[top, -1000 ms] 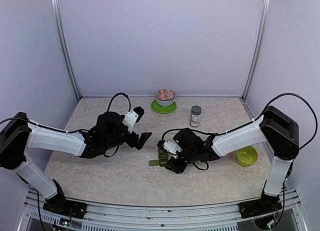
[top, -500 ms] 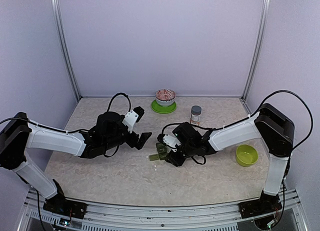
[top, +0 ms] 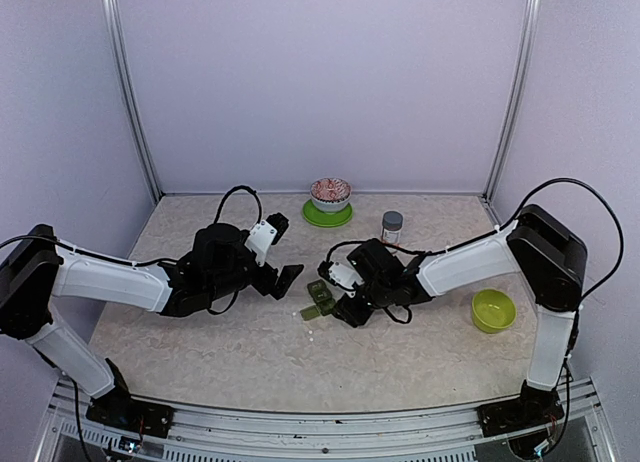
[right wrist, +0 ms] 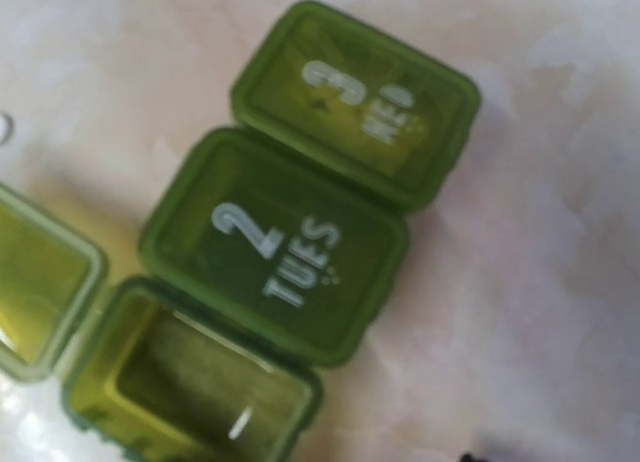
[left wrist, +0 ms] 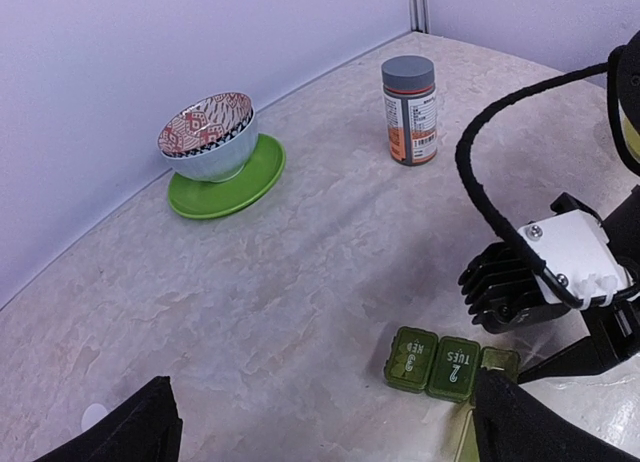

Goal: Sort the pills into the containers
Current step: Move the pill container to the center of the board.

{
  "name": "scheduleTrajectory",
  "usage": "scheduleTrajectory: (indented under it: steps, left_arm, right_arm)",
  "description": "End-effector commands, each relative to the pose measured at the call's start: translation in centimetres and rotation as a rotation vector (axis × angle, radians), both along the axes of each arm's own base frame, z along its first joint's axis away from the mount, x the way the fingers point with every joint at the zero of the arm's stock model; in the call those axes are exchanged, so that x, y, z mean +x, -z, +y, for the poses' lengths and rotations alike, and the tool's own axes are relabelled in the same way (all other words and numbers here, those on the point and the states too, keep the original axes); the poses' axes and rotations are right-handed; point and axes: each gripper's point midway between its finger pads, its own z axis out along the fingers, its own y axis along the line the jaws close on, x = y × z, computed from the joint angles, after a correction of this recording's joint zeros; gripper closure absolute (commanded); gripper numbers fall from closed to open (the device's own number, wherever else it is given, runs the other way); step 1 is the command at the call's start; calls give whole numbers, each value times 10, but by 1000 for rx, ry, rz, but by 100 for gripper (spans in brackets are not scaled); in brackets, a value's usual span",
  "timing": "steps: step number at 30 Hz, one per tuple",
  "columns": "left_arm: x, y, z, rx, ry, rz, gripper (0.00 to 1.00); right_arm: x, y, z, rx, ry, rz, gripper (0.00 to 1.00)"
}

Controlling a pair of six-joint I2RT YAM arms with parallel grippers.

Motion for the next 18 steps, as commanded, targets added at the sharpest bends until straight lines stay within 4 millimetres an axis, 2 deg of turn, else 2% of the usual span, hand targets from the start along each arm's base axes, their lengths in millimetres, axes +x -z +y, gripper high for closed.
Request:
scheduleTrajectory:
  steps: [1, 5, 7, 10, 14, 18]
  left_arm:
    - [4, -8, 9, -33, -40, -21, 1]
    - [6, -15, 16, -64, -77, -39, 1]
    - [7, -19, 18, -87, -93, -49, 1]
    - [10, -26, 27, -147, -157, -65, 1]
    - [11, -28, 34, -195, -198, -49, 1]
    - [19, -23, 32, -196, -233, -20, 1]
  right_arm:
    - [-5, 6, -27, -93, 27, 11, 35]
    - [2, -22, -47, -65, 91, -47, 17]
    - [12, -39, -60, -23, 144, -80, 9]
    - [26, -65, -81, 92, 234, -105, 2]
    - [47, -93, -111, 270, 359, -127, 0]
    - [70, -98, -138, 318, 473, -172, 0]
